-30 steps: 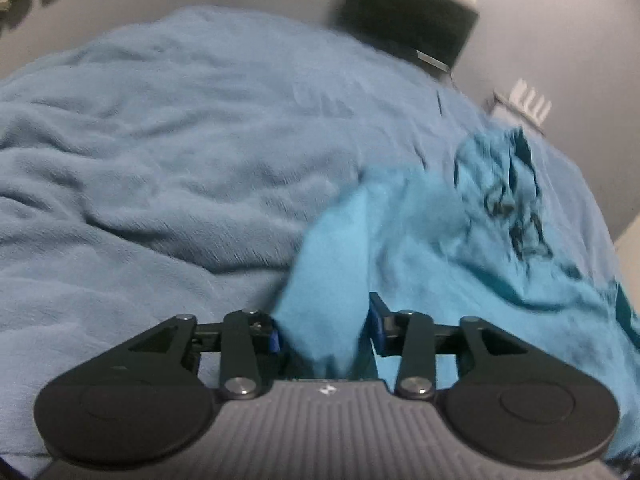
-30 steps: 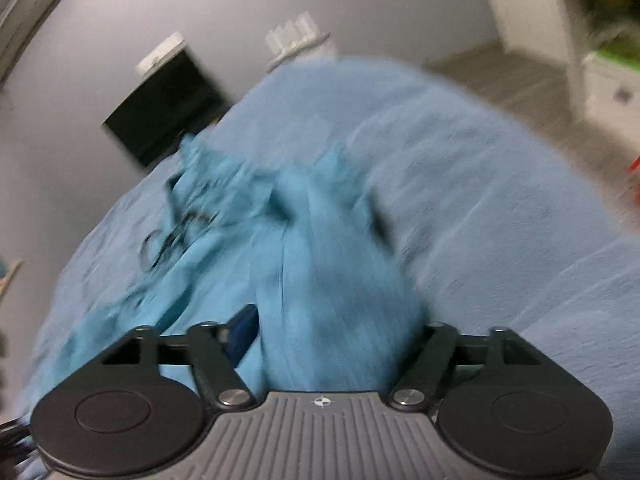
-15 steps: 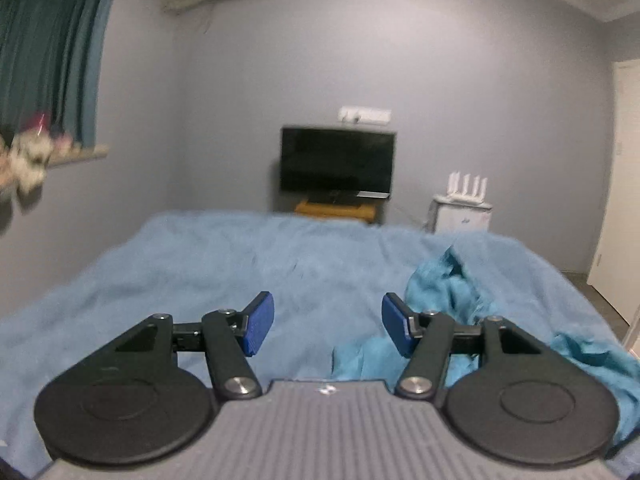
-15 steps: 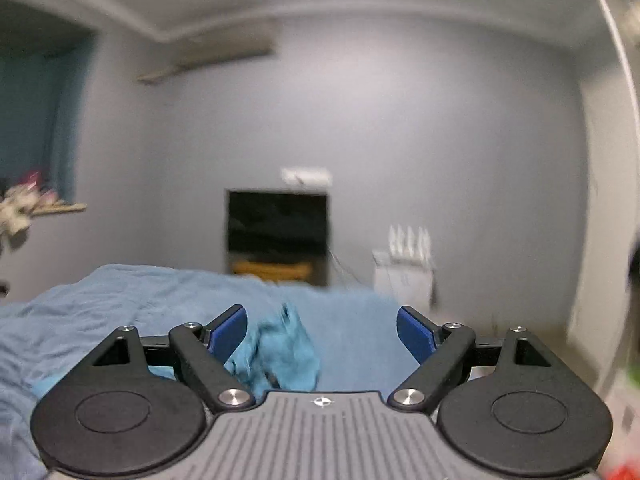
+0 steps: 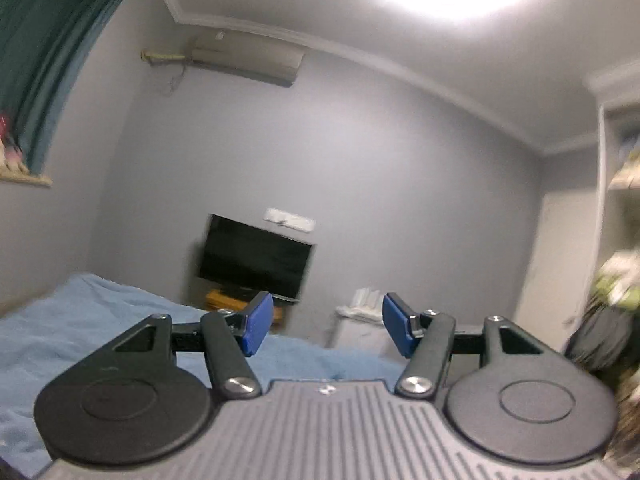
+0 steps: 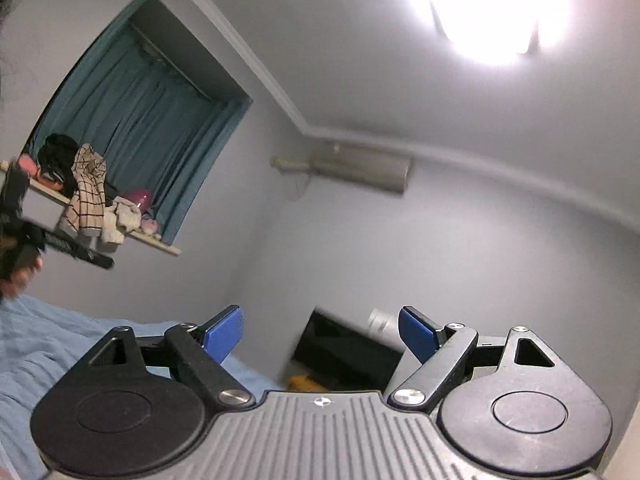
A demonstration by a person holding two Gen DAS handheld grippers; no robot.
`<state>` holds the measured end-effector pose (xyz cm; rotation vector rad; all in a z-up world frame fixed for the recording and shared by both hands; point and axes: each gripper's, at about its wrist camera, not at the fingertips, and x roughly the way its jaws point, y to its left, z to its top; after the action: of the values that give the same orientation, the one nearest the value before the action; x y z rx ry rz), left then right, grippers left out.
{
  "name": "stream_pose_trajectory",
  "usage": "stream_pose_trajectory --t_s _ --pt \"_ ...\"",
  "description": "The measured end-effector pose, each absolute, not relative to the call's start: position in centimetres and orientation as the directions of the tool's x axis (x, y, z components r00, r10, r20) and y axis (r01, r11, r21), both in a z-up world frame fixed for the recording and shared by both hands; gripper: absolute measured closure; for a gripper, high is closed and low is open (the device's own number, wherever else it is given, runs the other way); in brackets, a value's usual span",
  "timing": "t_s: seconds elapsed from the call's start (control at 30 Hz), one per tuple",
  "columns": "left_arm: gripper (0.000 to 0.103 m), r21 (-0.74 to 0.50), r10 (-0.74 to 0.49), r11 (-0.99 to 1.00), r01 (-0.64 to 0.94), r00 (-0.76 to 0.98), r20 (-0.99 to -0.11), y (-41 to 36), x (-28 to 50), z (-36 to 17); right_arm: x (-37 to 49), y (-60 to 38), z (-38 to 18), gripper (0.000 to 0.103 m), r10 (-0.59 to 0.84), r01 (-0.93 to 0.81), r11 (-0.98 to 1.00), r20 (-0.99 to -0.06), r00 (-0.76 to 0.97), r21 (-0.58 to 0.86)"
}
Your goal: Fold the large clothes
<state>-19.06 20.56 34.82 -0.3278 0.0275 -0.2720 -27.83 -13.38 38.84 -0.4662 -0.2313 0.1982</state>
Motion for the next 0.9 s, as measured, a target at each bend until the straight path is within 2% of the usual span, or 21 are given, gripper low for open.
stream_pose_trajectory --t_s 0.07,0.13,0.23,0.27,0.33,0.4,0.53,0.7,0.9 --pt "0.043 -0.319 -0.245 0.918 0.236 0.969 0.012 21.3 -19.3 36.5 -28.5 -12.8 40.8 0.015 0.222 -0.097 0.867 0.205 0.953 -0.489" --pt "0.041 -0.286 -0.22 0.935 0.208 0.976 -0.008 21.3 -19.3 37.7 -30.0 -12.4 43.1 0.015 0.214 -0.095 0.867 0.193 0.957 -0.49" --pt "0.04 -0.309 -0.295 0.915 0.26 0.953 -0.073 21.1 -18.2 38.3 -32.3 -12.1 46.3 0.012 0.219 -0.118 0.88 0.171 0.961 -0.461" --pt "0.04 -0.31 -0.308 0.913 0.267 0.947 -0.093 20.8 -17.8 38.1 -31.8 -12.0 47.7 0.012 0.223 -0.132 0.89 0.163 0.961 -0.437" --pt "0.034 -0.292 -0.316 0.918 0.268 0.94 -0.13 19.9 -17.1 37.5 -31.0 -12.7 48.6 0.01 0.244 -0.182 0.913 0.131 0.961 -0.366" --pt "0.033 -0.295 -0.352 0.911 0.289 0.916 -0.19 18.6 -15.5 35.8 -28.1 -13.1 48.3 0.01 0.248 -0.208 0.921 0.085 0.965 -0.329" --pt "0.033 -0.303 -0.404 0.901 0.309 0.854 -0.329 15.4 -11.3 31.2 -20.7 -13.9 43.1 0.01 0.258 -0.266 0.928 -0.068 0.964 -0.259" --pt "0.033 -0.246 -0.374 0.926 0.287 0.791 -0.484 11.4 -6.1 24.5 -13.0 -15.6 35.2 0.011 0.226 -0.278 0.941 -0.252 0.941 -0.195" --pt "0.033 -0.176 -0.316 0.949 0.263 0.745 -0.588 7.7 -1.6 18.0 -4.4 -18.7 27.2 0.011 0.115 -0.184 0.969 -0.361 0.926 -0.165"
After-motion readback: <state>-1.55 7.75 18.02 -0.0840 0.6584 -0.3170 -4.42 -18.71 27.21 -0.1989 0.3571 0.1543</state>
